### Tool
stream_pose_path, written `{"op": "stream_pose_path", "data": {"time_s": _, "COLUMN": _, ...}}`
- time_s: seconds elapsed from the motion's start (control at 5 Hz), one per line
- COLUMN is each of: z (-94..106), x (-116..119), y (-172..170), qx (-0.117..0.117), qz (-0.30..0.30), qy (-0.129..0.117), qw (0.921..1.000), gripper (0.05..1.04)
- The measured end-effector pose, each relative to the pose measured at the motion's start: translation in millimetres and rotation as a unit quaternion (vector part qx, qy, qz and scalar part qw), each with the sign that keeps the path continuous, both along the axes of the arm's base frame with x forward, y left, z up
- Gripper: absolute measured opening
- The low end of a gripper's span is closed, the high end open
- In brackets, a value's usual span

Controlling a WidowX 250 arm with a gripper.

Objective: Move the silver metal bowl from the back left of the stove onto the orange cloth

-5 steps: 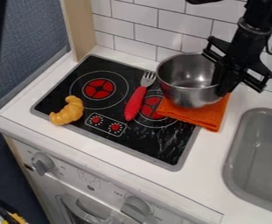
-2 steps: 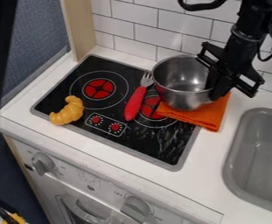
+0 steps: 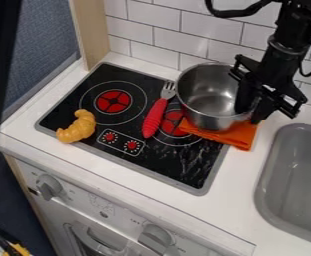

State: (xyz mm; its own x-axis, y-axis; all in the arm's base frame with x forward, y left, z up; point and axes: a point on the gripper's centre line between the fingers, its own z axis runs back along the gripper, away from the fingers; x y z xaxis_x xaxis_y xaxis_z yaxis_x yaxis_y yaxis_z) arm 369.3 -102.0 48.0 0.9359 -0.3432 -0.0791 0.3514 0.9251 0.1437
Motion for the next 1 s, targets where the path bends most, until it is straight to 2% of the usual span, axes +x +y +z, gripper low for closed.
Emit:
{"op": "stream_pose_path", "data": {"time_s": 0.2, "z": 10.5, "x": -1.7, "y": 1.7, "qx": -0.022, "qz": 0.016, "qy": -0.014, "qw": 0.9995, "gripper": 0.857}}
{"op": "stream_pose_path", "data": {"time_s": 0.4, "z": 33.0, "x": -3.6, "y": 22.6, "qx": -0.046, "qz": 0.068, "qy": -0.038, "qw": 0.9959, "gripper": 1.009}}
{"op": "stream_pose_path", "data": {"time_s": 0.6, "z": 48.5, "x": -5.2, "y": 38.5, "qx": -0.055, "qz": 0.098, "qy": -0.052, "qw": 0.9923, "gripper": 1.005}}
{"op": "stream_pose_path", "data": {"time_s": 1.0, "z": 44.3, "x": -7.9, "y": 53.2, "qx": -0.059, "qz": 0.113, "qy": -0.042, "qw": 0.9909, "gripper": 1.001}}
